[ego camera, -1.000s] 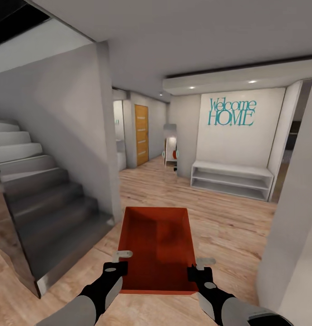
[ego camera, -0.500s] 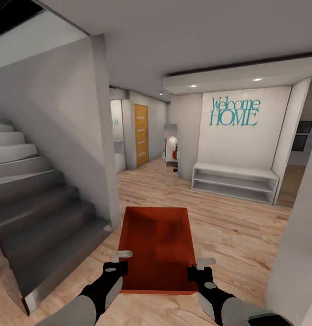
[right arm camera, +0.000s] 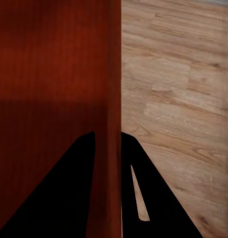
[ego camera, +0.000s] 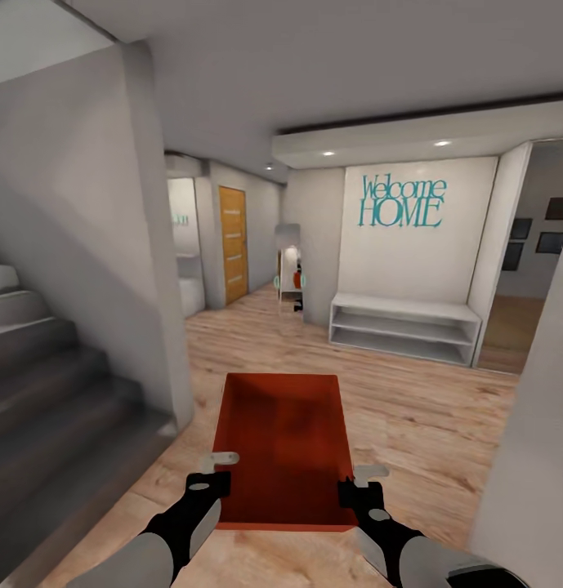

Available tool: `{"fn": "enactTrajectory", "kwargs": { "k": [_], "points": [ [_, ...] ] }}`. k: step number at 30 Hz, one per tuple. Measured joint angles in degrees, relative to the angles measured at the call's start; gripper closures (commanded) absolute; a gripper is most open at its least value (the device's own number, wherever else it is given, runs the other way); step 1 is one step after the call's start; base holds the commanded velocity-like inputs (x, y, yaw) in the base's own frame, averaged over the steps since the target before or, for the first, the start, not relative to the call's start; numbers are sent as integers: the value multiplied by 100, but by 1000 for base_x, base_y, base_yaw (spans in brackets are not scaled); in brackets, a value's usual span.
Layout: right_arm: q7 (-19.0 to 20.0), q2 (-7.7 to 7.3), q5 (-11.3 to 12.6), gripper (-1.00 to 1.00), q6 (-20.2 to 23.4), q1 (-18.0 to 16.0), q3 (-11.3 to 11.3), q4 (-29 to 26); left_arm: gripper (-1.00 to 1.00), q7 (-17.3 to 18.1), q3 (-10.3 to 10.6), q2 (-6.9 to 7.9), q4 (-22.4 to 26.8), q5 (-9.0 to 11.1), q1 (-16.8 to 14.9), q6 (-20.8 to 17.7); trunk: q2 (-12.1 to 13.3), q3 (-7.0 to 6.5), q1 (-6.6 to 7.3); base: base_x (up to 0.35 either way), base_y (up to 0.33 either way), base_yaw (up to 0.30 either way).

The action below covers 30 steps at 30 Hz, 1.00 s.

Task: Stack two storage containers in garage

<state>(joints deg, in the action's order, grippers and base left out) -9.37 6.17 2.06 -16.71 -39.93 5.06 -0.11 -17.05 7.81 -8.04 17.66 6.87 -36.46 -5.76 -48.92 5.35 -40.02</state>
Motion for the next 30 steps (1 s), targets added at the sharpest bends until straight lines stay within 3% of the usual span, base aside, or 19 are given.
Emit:
{"fn": "enactTrajectory", "kwargs": {
  "k": [10,30],
  "points": [
    [1,0,-2,100,0,0,-2,0,100,4,-1,1,1,-3,0,0,0,0,0,319,0,-262],
    [1,-4,-32,100,-5,-1,-29,1,100,-5,-5,-5,5,-9,2,0,0,0,0,319,0,-8]
  ]
}}
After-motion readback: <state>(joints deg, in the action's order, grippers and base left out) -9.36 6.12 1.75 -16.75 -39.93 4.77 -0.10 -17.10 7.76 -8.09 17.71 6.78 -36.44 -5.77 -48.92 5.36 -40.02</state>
